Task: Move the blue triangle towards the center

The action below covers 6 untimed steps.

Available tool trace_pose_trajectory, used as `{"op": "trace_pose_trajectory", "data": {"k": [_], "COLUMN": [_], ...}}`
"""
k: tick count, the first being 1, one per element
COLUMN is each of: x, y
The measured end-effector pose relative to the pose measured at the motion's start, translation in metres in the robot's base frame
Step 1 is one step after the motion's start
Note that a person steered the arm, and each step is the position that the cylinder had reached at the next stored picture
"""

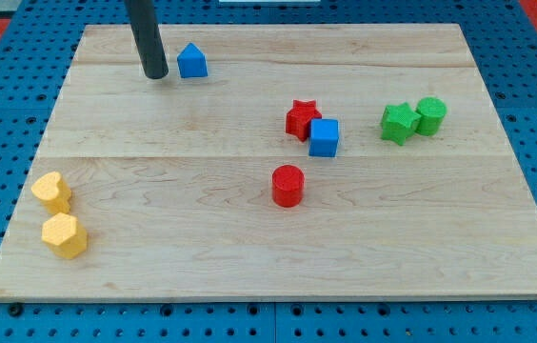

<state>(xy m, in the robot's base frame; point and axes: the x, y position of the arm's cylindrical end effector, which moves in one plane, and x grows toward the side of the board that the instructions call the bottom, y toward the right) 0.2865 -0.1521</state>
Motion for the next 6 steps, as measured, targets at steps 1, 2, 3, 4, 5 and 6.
{"op": "trace_pose_trajectory", "data": {"k": [1,2,3,4,5,6], "x": [-0.035,-0.04,-0.014,-0.001,0.01,0.069], "y": [0.031,0.073,0.068,0.065,0.008,0.03]}}
